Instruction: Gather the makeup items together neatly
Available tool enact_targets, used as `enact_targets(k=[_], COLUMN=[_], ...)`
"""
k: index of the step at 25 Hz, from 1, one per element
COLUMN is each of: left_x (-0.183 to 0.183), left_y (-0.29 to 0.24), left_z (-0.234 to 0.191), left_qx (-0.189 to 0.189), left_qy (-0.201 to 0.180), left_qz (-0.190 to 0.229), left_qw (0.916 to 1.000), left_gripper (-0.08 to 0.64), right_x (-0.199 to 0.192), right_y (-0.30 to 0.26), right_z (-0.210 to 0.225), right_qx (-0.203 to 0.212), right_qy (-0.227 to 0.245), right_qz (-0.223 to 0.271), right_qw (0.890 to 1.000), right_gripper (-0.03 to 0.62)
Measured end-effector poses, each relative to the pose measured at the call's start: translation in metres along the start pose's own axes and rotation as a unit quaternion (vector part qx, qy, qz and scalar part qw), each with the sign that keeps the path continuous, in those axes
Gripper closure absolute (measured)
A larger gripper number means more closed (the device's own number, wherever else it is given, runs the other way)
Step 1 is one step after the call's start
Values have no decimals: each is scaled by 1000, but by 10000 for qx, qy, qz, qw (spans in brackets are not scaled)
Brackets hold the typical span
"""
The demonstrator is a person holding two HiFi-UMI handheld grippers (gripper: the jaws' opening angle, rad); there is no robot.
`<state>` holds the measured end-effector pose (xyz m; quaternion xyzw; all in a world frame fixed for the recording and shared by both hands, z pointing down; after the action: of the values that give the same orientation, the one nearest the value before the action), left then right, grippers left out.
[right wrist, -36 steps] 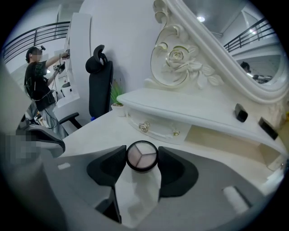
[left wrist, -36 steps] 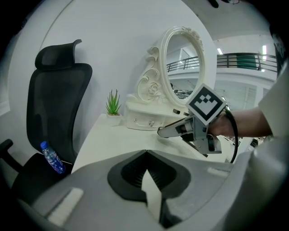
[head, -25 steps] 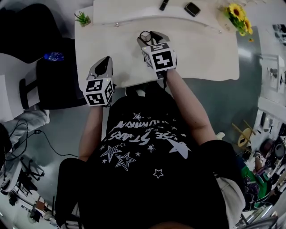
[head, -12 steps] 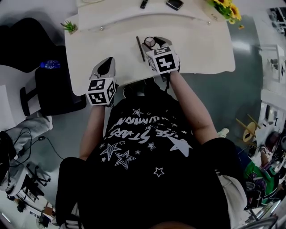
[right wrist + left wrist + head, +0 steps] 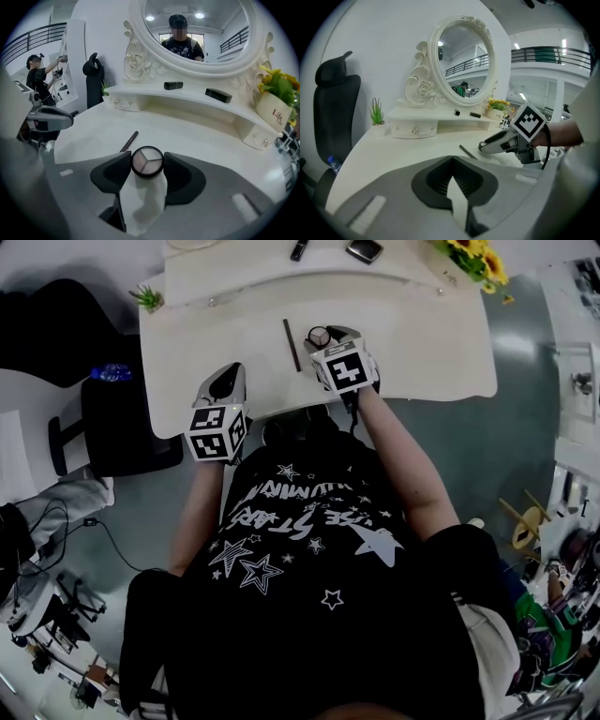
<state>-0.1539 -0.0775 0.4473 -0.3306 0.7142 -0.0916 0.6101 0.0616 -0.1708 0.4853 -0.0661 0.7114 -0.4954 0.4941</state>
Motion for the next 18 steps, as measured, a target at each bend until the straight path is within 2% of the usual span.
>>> enact_targets(k=[18], left_x=[-4], left_y=[-6], left_z=[22], left_qx=[55], left_qy=[-24], left_qz=[-65], left_qw=[10000], left_gripper=[558], right_x=[-8], right_y=[-21], right_z=[6], right_qx=[443], right_qy=[224], right_qz=[-105], right_qw=[9987], right_gripper=[342])
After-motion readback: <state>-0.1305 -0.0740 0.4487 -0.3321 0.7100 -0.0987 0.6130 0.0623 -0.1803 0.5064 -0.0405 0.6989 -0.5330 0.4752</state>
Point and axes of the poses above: the fingertips, and each gripper's own axes: y backward along the fingers, z to its right, x out of its top, the point moved 8 cm from there along y, backward along the fingers, and after that the axes turned 4 degrees about y, right-handed, at the moved point
